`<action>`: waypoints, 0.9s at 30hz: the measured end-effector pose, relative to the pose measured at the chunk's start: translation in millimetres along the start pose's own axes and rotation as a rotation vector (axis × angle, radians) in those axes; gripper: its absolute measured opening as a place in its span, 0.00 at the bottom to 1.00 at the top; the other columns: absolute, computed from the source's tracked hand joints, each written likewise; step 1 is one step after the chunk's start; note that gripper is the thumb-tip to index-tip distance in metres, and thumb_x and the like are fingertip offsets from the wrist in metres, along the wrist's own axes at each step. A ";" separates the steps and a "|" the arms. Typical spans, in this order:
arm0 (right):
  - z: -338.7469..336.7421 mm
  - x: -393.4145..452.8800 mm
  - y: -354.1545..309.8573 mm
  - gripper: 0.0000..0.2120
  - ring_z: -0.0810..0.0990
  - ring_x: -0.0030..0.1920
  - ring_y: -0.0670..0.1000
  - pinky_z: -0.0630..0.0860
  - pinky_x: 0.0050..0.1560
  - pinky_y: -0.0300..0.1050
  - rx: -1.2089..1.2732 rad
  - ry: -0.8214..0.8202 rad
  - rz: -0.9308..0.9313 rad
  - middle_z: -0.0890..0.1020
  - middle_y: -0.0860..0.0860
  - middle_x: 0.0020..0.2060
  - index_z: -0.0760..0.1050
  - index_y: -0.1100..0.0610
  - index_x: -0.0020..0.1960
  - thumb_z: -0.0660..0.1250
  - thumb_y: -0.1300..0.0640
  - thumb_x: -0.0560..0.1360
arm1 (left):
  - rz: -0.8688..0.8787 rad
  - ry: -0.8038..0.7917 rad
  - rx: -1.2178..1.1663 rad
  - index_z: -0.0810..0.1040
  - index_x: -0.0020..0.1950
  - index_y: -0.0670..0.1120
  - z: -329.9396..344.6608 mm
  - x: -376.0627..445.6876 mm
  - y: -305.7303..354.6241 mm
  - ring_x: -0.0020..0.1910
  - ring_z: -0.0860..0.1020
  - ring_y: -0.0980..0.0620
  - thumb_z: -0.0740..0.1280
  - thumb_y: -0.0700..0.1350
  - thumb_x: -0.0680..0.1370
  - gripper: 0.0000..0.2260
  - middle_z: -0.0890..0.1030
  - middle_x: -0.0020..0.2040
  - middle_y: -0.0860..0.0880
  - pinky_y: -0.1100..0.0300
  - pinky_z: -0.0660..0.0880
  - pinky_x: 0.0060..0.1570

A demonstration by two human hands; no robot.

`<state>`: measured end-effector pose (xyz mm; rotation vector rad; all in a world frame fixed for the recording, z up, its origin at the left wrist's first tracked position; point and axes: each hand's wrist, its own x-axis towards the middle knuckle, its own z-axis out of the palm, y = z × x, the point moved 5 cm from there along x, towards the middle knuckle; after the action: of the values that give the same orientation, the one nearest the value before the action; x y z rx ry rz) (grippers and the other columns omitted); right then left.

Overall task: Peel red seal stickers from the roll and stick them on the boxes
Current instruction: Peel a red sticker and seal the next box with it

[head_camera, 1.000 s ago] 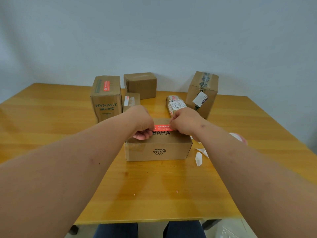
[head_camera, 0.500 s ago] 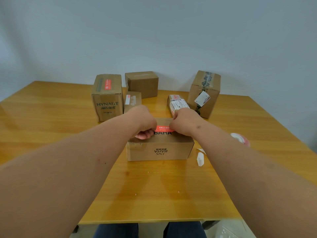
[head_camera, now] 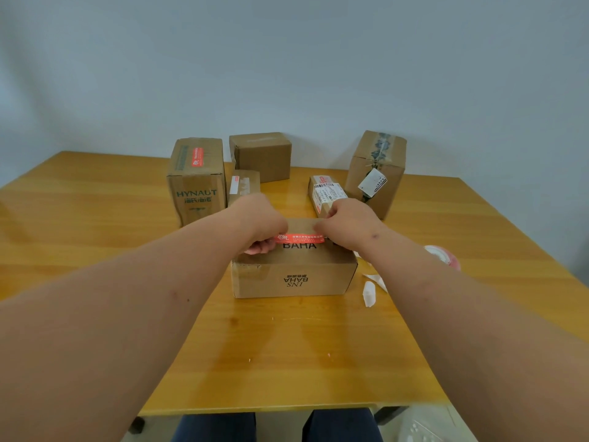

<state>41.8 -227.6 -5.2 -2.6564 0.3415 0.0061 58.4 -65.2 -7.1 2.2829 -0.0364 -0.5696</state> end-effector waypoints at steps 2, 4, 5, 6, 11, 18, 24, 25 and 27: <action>2.9 -1.4 -2.8 0.16 0.74 0.41 0.48 0.64 0.30 0.39 -0.053 0.013 0.003 0.78 0.52 0.48 0.73 0.57 0.55 0.67 0.48 0.73 | 0.094 0.089 0.208 0.76 0.43 0.40 1.2 1.8 3.3 0.23 0.72 0.51 0.65 0.44 0.78 0.07 0.78 0.32 0.44 0.65 0.68 0.23; 4.5 -0.9 -4.5 0.16 0.76 0.47 0.51 0.67 0.33 0.40 -0.099 0.025 0.000 0.78 0.53 0.51 0.73 0.57 0.58 0.66 0.50 0.74 | 0.160 0.168 0.363 0.77 0.45 0.39 0.9 2.7 6.0 0.30 0.77 0.51 0.64 0.43 0.77 0.07 0.81 0.35 0.45 0.61 0.72 0.27; 4.0 -0.3 -4.3 0.15 0.76 0.49 0.52 0.68 0.36 0.41 -0.104 0.029 -0.001 0.78 0.54 0.53 0.73 0.57 0.59 0.65 0.53 0.75 | 0.171 0.204 0.411 0.76 0.50 0.40 -1.5 2.6 6.5 0.35 0.78 0.51 0.63 0.42 0.77 0.06 0.81 0.39 0.45 0.60 0.73 0.30; 2.4 -0.1 -3.4 0.14 0.75 0.50 0.53 0.68 0.38 0.41 -0.096 0.032 -0.002 0.78 0.55 0.54 0.73 0.58 0.60 0.63 0.57 0.75 | 0.181 0.238 0.444 0.75 0.53 0.41 -5.0 2.9 6.8 0.38 0.78 0.50 0.62 0.41 0.77 0.07 0.80 0.43 0.45 0.59 0.74 0.34; -0.8 -6.3 0.4 0.09 0.75 0.50 0.51 0.70 0.38 0.41 0.021 -0.012 -0.056 0.77 0.53 0.52 0.74 0.54 0.54 0.65 0.57 0.74 | 0.219 0.266 0.403 0.71 0.58 0.46 -13.1 3.1 2.3 0.43 0.77 0.50 0.65 0.45 0.76 0.12 0.77 0.46 0.46 0.54 0.78 0.43; -5.3 -14.6 4.0 0.09 0.74 0.57 0.52 0.76 0.51 0.45 0.168 -0.045 -0.050 0.76 0.52 0.57 0.74 0.52 0.51 0.66 0.62 0.73 | 0.194 0.147 0.244 0.71 0.58 0.48 -9.6 -1.6 -2.3 0.45 0.73 0.51 0.69 0.41 0.74 0.14 0.74 0.48 0.47 0.58 0.73 0.40; -2.5 -14.7 1.8 0.08 0.72 0.54 0.51 0.74 0.48 0.43 0.103 -0.009 -0.064 0.75 0.51 0.57 0.72 0.51 0.52 0.67 0.58 0.73 | 0.209 0.211 0.273 0.71 0.56 0.47 -5.8 -0.4 -6.0 0.46 0.77 0.48 0.68 0.43 0.75 0.12 0.77 0.48 0.45 0.51 0.79 0.48; -2.6 -15.2 2.2 0.08 0.73 0.53 0.50 0.74 0.47 0.43 0.122 -0.001 -0.058 0.75 0.51 0.56 0.72 0.51 0.51 0.68 0.56 0.73 | 0.202 0.213 0.267 0.70 0.57 0.46 -6.2 -0.7 -5.7 0.46 0.77 0.48 0.69 0.45 0.74 0.13 0.77 0.48 0.45 0.52 0.79 0.46; 0.4 -16.3 -0.3 0.14 0.75 0.49 0.50 0.72 0.41 0.42 0.094 0.020 -0.054 0.76 0.50 0.50 0.72 0.51 0.50 0.72 0.47 0.70 | 0.178 0.225 0.325 0.69 0.57 0.44 -5.3 -1.7 -3.7 0.45 0.76 0.48 0.73 0.56 0.71 0.23 0.77 0.48 0.46 0.53 0.77 0.41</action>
<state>26.1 -223.3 -4.4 -2.5729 0.2704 -0.0525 58.4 -58.6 -5.8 2.6125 -0.2352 -0.2234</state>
